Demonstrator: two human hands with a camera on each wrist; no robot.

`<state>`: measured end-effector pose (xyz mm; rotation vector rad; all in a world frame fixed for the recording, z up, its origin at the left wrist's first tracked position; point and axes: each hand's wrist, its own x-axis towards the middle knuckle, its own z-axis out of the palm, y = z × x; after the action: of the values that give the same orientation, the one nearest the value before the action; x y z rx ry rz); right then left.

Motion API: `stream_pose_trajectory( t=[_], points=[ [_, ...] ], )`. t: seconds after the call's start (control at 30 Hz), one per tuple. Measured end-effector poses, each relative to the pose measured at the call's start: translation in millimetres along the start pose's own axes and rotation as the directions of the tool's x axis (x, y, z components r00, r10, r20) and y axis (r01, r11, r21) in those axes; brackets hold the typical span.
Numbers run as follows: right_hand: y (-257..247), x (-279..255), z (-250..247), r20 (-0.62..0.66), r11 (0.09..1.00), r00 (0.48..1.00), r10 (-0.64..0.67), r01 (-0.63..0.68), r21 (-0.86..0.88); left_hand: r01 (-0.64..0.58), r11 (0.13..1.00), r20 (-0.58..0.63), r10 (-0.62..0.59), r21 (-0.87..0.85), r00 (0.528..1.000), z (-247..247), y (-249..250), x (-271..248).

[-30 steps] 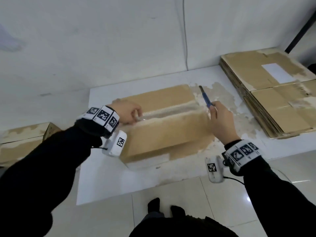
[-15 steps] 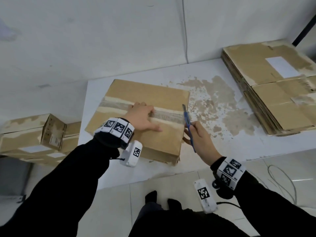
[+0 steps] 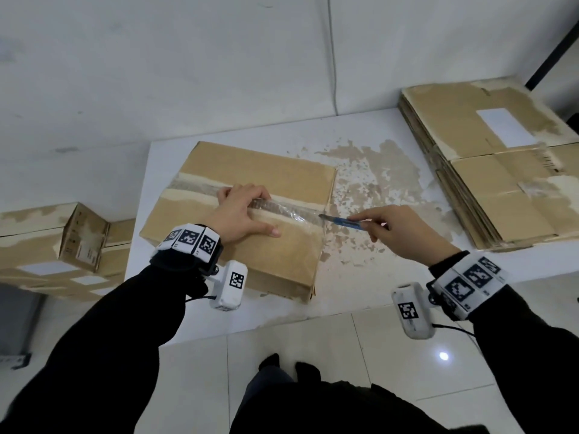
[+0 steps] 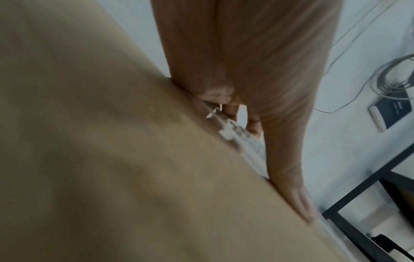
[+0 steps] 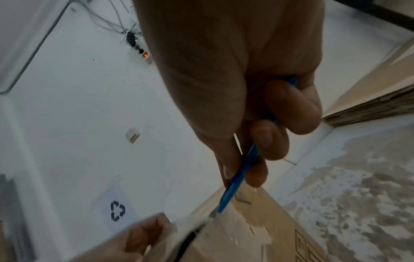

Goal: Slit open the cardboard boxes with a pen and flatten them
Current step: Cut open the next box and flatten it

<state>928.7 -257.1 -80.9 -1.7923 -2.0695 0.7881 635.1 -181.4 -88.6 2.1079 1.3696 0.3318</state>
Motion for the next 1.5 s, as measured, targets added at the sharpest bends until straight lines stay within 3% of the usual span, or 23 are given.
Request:
stream_pose_trajectory(
  t=[0.07, 0.17, 0.33, 0.43, 0.5, 0.6, 0.7, 0.77, 0.93, 1.0, 1.03, 1.1, 1.13, 1.17, 1.23, 1.27, 1.3, 1.33, 1.4, 1.43, 1.5],
  points=[
    [-1.7, 1.4, -0.4, 0.063, 0.999, 0.998, -0.01, 0.007, 0.049, -0.012, 1.0, -0.006, 0.012, 0.004, 1.0, 0.1, 0.7, -1.4],
    [0.8, -2.5, -12.7, 0.265, 0.988, 0.964, -0.019, -0.023, 0.155, -0.028, 1.0, 0.029, 0.028, 0.012, 0.999, 0.6, 2.9, -5.3],
    [1.3, -13.0, -21.9, 0.359, 0.982, 0.933, 0.011, -0.078, 0.173, -0.07, 0.997, 0.049, 0.068, 0.039, 0.996, -0.6, 4.5, -5.5],
    [-1.9, -29.3, -26.0, 0.467, 0.984, 0.884, -0.028, -0.059, 0.171, -0.059, 0.998, -0.028, 0.059, 0.024, 0.998, -6.4, 9.0, -5.2],
    [2.2, -37.4, -27.7, 0.396, 0.976, 0.918, 0.021, -0.106, 0.193, -0.083, 0.992, -0.052, 0.089, 0.096, 0.995, -9.6, 12.9, -2.2],
    [9.2, -43.7, -24.1, 0.117, 0.945, 0.983, 0.144, -0.171, 0.278, -0.101, 0.968, 0.003, 0.103, 0.228, 0.995, -6.6, 14.7, -4.0],
    [9.3, -46.3, -18.9, -0.103, 0.914, 0.977, 0.186, -0.134, 0.383, -0.164, 0.948, 0.027, 0.162, 0.274, 0.986, 4.6, 12.7, -13.0],
    [7.0, -44.5, -13.5, -0.133, 0.936, 0.984, 0.118, -0.066, 0.345, -0.19, 0.935, 0.024, 0.192, 0.299, 0.981, 13.4, 15.0, -20.2],
    [11.1, -27.2, 10.9, 0.014, 0.985, 1.0, -0.009, 0.006, 0.173, 0.018, 0.959, 0.057, -0.035, 0.283, 0.998, 24.8, 31.8, -18.0],
    [14.5, -18.2, 14.1, 0.042, 0.99, 0.998, -0.038, 0.032, 0.136, 0.205, 0.967, 0.011, -0.209, 0.151, 0.978, 22.7, 41.2, -5.3],
    [15.7, -14.4, 12.6, 0.055, 0.992, 0.996, -0.07, 0.063, 0.11, 0.329, 0.942, 0.002, -0.33, 0.062, 0.944, 22.5, 45.5, 2.3],
    [17.1, -8.8, 6.2, 0.085, 0.989, 0.986, -0.145, 0.141, 0.051, 0.533, 0.815, -0.001, -0.547, -0.229, 0.837, 24.2, 55.3, 14.9],
    [17.8, -6.7, 3.7, 0.098, 0.983, 0.979, -0.181, 0.178, 0.032, 0.588, 0.678, 0.045, -0.637, -0.441, 0.769, 25.1, 59.9, 19.2],
    [18.6, -5.3, 2.0, 0.11, 0.977, 0.971, -0.212, 0.21, 0.022, 0.59, 0.474, 0.141, -0.69, -0.654, 0.71, 27.1, 64.5, 22.1],
    [20.8, -3.4, 2.0, 0.119, 0.96, 0.953, -0.279, 0.278, 0.028, 0.467, 0.072, 0.307, -0.664, -0.881, 0.681, 32.6, 75.8, 23.0],
    [22.8, -2.9, 2.1, 0.12, 0.949, 0.941, -0.315, 0.314, 0.034, 0.402, -0.02, 0.316, -0.655, -0.915, 0.687, 38.1, 80.5, 23.6],
    [24.3, -2.2, 1.6, 0.13, 0.939, 0.93, -0.343, 0.342, 0.034, 0.355, -0.034, 0.282, -0.682, -0.934, 0.675, 45.2, 85.3, 25.2],
    [25.7, -1.6, 0.8, 0.148, 0.932, 0.921, -0.361, 0.36, 0.033, 0.341, 0.039, 0.204, -0.737, -0.939, 0.645, 52.9, 92.3, 26.2],
    [26.2, -0.2, -0.6, 0.181, 0.921, 0.904, -0.386, 0.388, 0.029, 0.402, 0.362, -0.074, -0.813, -0.841, 0.578, 67.9, 99.8, 26.3],
    [26.8, 0.2, -1.5, 0.171, 0.913, 0.899, -0.404, 0.409, 0.008, 0.43, 0.499, -0.203, -0.797, -0.752, 0.569, 74.0, 98.9, 26.3],
    [31.5, 0.3, -6.5, 0.083, 0.895, 0.898, -0.432, 0.438, -0.08, 0.41, 0.594, -0.304, -0.755, -0.692, 0.58, 81.2, 93.8, 25.7]
  ],
)
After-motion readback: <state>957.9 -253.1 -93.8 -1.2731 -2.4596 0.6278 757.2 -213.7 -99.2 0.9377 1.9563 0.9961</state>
